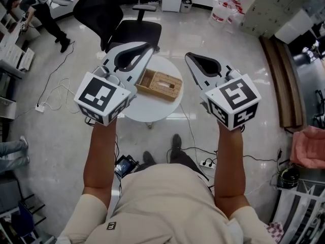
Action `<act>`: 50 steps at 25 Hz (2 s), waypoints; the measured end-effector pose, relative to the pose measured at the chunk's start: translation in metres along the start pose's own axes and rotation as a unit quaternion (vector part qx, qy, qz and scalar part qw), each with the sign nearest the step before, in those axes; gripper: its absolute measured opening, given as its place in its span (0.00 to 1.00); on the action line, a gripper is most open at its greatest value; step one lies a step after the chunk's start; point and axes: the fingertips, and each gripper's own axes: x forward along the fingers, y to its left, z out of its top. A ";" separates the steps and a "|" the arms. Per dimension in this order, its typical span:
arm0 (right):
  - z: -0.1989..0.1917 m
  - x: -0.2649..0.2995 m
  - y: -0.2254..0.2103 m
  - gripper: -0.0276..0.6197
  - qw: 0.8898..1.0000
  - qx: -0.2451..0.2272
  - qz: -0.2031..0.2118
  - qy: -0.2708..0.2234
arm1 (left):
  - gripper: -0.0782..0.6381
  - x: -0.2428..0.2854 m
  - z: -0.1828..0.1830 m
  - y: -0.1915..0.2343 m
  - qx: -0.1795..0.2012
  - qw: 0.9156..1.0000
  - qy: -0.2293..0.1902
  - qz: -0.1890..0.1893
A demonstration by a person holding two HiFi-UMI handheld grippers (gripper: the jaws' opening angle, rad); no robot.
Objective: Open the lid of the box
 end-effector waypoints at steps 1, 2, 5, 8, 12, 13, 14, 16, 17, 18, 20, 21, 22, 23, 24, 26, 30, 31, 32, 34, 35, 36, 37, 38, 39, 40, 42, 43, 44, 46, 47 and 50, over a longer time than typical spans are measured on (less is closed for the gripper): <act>0.002 0.006 -0.003 0.03 1.000 -0.002 0.010 -0.003 | 0.14 0.001 -0.001 0.005 0.001 1.000 0.004 0.010; 0.003 0.010 -0.006 0.03 1.000 -0.005 0.020 -0.007 | 0.14 0.003 -0.001 0.009 0.002 1.000 0.008 0.018; 0.005 0.021 -0.021 0.03 0.999 -0.011 0.038 -0.014 | 0.14 0.014 -0.001 0.019 0.006 0.999 0.011 0.039; 0.004 0.032 -0.034 0.03 0.998 -0.013 0.051 -0.017 | 0.14 0.022 -0.005 0.029 0.003 0.998 0.015 0.055; -0.002 0.044 -0.048 0.03 0.998 -0.010 0.067 -0.018 | 0.14 0.032 -0.018 0.034 0.002 0.998 0.027 0.063; -0.005 0.047 -0.052 0.03 0.997 -0.009 0.071 -0.018 | 0.14 0.035 -0.020 0.035 0.000 0.997 0.030 0.066; -0.008 0.050 -0.055 0.03 0.997 -0.007 0.074 -0.017 | 0.14 0.038 -0.024 0.036 -0.001 0.997 0.034 0.069; -0.014 0.056 -0.060 0.03 0.997 -0.003 0.081 -0.016 | 0.14 0.043 -0.031 0.038 -0.005 0.996 0.041 0.073; -0.018 0.059 -0.063 0.03 0.996 0.000 0.085 -0.015 | 0.14 0.046 -0.035 0.039 -0.007 0.996 0.045 0.074; -0.022 0.062 -0.066 0.03 0.996 0.002 0.087 -0.014 | 0.14 0.049 -0.040 0.040 -0.009 0.996 0.049 0.075; -0.030 0.069 -0.071 0.03 0.996 0.007 0.092 -0.011 | 0.14 0.054 -0.049 0.042 -0.014 0.995 0.056 0.077; -0.034 0.073 -0.074 0.03 0.996 0.010 0.094 -0.009 | 0.14 0.057 -0.054 0.044 -0.016 0.995 0.060 0.077; -0.037 0.077 -0.077 0.03 0.995 0.012 0.096 -0.007 | 0.14 0.059 -0.059 0.046 -0.019 0.995 0.064 0.078; -0.041 0.081 -0.079 0.03 0.995 0.015 0.097 -0.005 | 0.14 0.061 -0.064 0.048 -0.021 0.994 0.067 0.078; -0.044 0.085 -0.081 0.03 0.995 0.017 0.099 -0.002 | 0.14 0.063 -0.068 0.050 -0.024 0.994 0.071 0.079; -0.054 0.091 -0.084 0.03 0.994 0.022 0.103 0.003 | 0.14 0.067 -0.078 0.051 -0.030 0.993 0.077 0.080; -0.076 0.102 -0.090 0.03 0.993 0.033 0.109 0.015 | 0.14 0.075 -0.100 0.051 -0.041 0.992 0.090 0.081; -0.082 0.105 -0.091 0.03 0.993 0.035 0.111 0.018 | 0.14 0.077 -0.105 0.051 -0.043 0.991 0.093 0.081; -0.088 0.108 -0.092 0.03 0.993 0.037 0.112 0.021 | 0.14 0.079 -0.111 0.051 -0.046 0.991 0.095 0.081; -0.099 0.113 -0.094 0.03 0.992 0.042 0.115 0.027 | 0.14 0.082 -0.122 0.051 -0.052 0.990 0.101 0.081; -0.105 0.116 -0.095 0.03 0.992 0.044 0.116 0.030 | 0.14 0.084 -0.127 0.051 -0.055 0.990 0.104 0.081; -0.111 0.119 -0.096 0.03 0.991 0.047 0.117 0.033 | 0.14 0.086 -0.133 0.051 -0.058 0.989 0.107 0.082; -0.117 0.122 -0.097 0.03 0.991 0.049 0.119 0.037 | 0.14 0.087 -0.139 0.051 -0.061 0.989 0.110 0.082; -0.123 0.124 -0.099 0.03 0.991 0.051 0.119 0.040 | 0.14 0.089 -0.145 0.051 -0.063 0.988 0.113 0.082; -0.128 0.127 -0.100 0.03 0.990 0.053 0.120 0.044 | 0.14 0.090 -0.150 0.051 -0.066 0.988 0.116 0.082; -0.134 0.130 -0.101 0.03 0.990 0.056 0.121 0.047 | 0.14 0.091 -0.156 0.051 -0.069 0.987 0.118 0.081; -0.145 0.134 -0.102 0.03 0.989 0.061 0.124 0.052 | 0.14 0.094 -0.167 0.051 -0.074 0.986 0.124 0.081; -0.151 0.137 -0.103 0.03 0.989 0.063 0.125 0.055 | 0.14 0.095 -0.172 0.050 -0.076 0.986 0.127 0.081; -0.156 0.139 -0.103 0.03 0.988 0.066 0.126 0.058 | 0.14 0.096 -0.177 0.050 -0.079 0.985 0.130 0.081; -0.167 0.143 -0.105 0.03 0.987 0.071 0.128 0.064 | 0.14 0.099 -0.187 0.050 -0.084 0.984 0.135 0.081; -0.172 0.146 -0.106 0.03 0.987 0.073 0.128 0.067 | 0.14 0.101 -0.193 0.050 -0.086 0.984 0.137 0.080; -0.191 0.152 -0.108 0.03 0.985 0.081 0.130 0.075 | 0.14 0.107 -0.210 0.048 -0.093 0.982 0.145 0.078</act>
